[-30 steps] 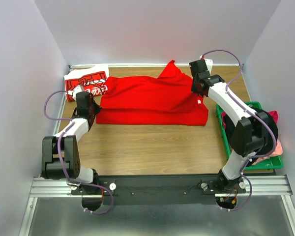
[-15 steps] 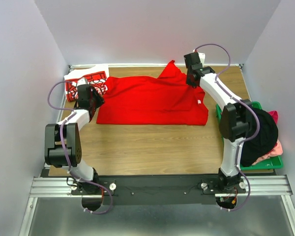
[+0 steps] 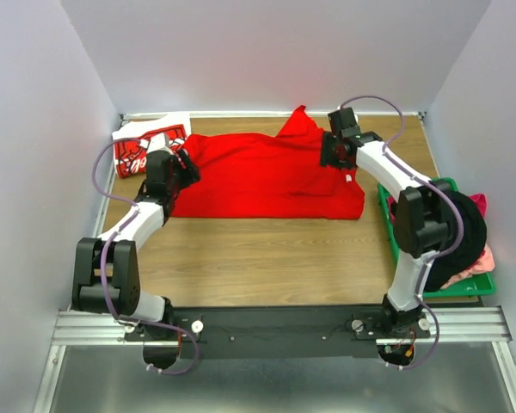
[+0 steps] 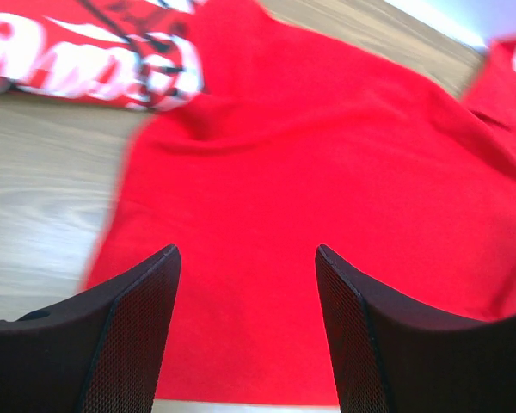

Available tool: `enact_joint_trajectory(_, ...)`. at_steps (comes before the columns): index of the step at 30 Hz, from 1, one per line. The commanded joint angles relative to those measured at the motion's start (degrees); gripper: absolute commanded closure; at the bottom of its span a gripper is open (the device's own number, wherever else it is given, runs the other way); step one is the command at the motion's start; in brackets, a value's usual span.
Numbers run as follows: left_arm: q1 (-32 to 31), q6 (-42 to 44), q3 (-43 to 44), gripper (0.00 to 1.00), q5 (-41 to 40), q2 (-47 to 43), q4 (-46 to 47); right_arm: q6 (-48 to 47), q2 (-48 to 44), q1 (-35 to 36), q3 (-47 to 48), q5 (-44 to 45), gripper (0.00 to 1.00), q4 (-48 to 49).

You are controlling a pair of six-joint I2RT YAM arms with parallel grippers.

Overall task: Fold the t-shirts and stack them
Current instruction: Fold the tshirt

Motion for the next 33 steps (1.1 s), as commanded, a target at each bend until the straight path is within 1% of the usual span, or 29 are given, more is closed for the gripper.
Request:
enact_joint_trajectory(1, -1.85, 0.52, -3.38, 0.28, 3.01, -1.88, 3.06, 2.91, -5.44, -0.05, -10.7, -10.9, 0.39, 2.9)
enact_joint_trajectory(5, -2.11, 0.6, -5.06, 0.29, 4.16, -1.97, 4.11, 4.41, -7.73, -0.05, -17.74, -11.71, 0.48, 4.84)
enact_joint_trajectory(7, -2.11, 0.95, -5.5, 0.29, 4.07, -2.06, 4.03, 4.5, -8.09, -0.05, -20.11, -12.49, 0.5, 5.81)
enact_joint_trajectory(15, -2.11, 1.92, -6.64, 0.29, 3.72, -2.41, 3.68, 4.33, -4.67, -0.05, -21.36, -11.62, 0.56, 8.89)
enact_joint_trajectory(24, -2.11, 2.62, -7.17, 0.29, 3.11, -2.58, 3.5, 4.15, -1.94, -0.57, -18.37, -10.39, 0.57, 9.15)
enact_joint_trajectory(33, -2.11, 3.15, -7.26, 0.29, 2.4, -3.9, 2.97, 3.71, -1.06, -1.01, -18.28, -8.19, 0.57, 9.24)
